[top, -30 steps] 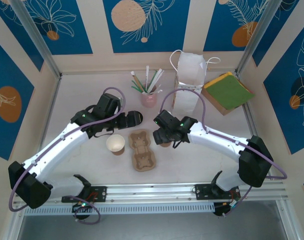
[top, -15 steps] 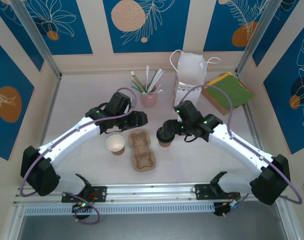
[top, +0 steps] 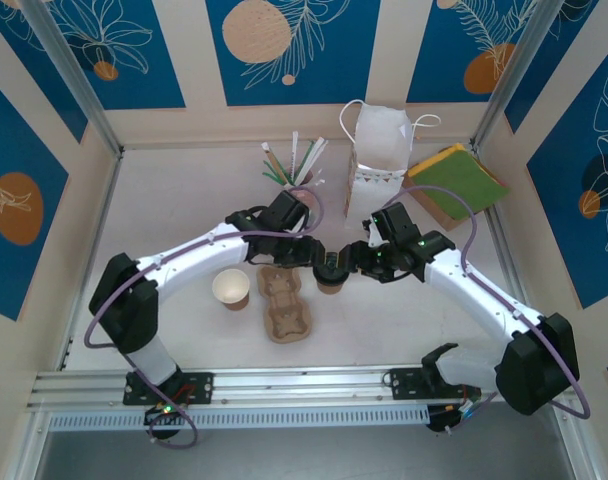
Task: Pack the takeout coffee
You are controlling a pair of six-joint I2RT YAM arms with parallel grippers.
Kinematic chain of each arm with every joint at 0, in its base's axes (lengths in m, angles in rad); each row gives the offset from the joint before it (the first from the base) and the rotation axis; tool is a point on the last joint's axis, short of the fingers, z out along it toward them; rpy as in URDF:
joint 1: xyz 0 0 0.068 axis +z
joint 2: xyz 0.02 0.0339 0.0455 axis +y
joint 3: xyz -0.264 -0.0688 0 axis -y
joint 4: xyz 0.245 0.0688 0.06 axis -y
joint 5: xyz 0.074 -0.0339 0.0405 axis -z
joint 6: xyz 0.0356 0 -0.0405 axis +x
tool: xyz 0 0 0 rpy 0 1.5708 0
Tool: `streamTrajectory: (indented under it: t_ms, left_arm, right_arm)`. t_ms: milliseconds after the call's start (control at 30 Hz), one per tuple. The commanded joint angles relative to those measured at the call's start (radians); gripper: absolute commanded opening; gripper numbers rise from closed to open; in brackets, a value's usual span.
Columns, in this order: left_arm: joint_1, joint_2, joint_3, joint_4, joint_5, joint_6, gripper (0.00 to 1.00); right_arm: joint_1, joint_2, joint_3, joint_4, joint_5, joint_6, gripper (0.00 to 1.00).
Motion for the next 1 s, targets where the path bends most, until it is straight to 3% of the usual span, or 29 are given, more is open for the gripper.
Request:
streamTrajectory:
  t_ms: [0, 300, 500, 967]
  left_arm:
    - [-0.006, 0.025, 0.036, -0.029, 0.009, 0.029, 0.36]
    - [-0.007, 0.058, 0.041, -0.007, 0.040, 0.031, 0.30]
    - [-0.007, 0.073, 0.039, -0.018, 0.037, 0.035, 0.27]
    - [-0.009, 0.095, 0.035, -0.030, 0.035, 0.040, 0.26]
  right_arm:
    - [-0.018, 0.016, -0.019, 0.017, -0.063, 0.013, 0.56]
    - [-0.032, 0.061, -0.020, 0.029, -0.083, 0.002, 0.53]
    - [-0.033, 0.094, -0.021, 0.033, -0.089, -0.011, 0.45]
    - [-0.036, 0.122, -0.059, 0.023, -0.060, -0.020, 0.37]
